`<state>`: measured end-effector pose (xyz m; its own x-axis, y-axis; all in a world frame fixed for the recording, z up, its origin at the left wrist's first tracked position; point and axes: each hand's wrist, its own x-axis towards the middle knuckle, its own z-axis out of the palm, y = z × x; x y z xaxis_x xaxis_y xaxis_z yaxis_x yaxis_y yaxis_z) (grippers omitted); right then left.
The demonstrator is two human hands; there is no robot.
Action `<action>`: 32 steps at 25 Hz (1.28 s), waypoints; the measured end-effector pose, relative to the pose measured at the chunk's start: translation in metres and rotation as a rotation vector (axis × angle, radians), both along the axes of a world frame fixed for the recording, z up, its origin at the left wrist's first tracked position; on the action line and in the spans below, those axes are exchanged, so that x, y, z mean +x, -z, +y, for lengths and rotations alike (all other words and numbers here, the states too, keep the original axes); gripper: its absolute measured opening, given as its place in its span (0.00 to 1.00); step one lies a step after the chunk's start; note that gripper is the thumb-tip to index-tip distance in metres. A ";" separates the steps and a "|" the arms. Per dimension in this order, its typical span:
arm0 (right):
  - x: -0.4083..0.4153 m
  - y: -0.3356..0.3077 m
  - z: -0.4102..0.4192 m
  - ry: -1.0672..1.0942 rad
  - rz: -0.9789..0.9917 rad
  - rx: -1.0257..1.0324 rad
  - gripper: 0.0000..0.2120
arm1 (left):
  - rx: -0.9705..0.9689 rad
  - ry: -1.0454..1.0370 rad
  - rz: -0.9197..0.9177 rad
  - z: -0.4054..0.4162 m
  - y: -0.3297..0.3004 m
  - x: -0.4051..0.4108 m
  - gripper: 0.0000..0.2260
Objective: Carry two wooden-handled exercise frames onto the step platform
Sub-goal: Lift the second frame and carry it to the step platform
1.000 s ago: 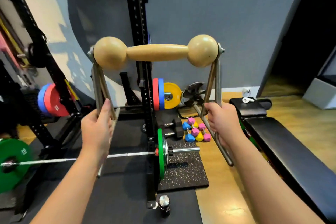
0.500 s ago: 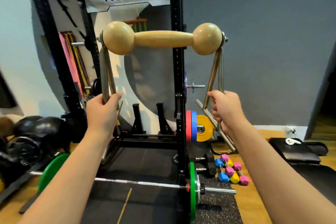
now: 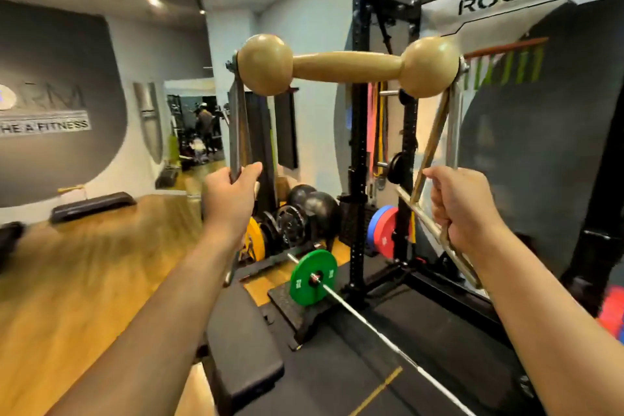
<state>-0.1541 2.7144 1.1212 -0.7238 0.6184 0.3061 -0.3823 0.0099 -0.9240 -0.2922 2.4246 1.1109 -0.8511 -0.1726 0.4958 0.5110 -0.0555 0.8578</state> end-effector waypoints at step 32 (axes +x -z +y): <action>-0.523 -0.021 -0.622 -0.658 -0.078 0.029 0.12 | 0.017 -0.715 0.003 -0.639 -0.019 -0.295 0.15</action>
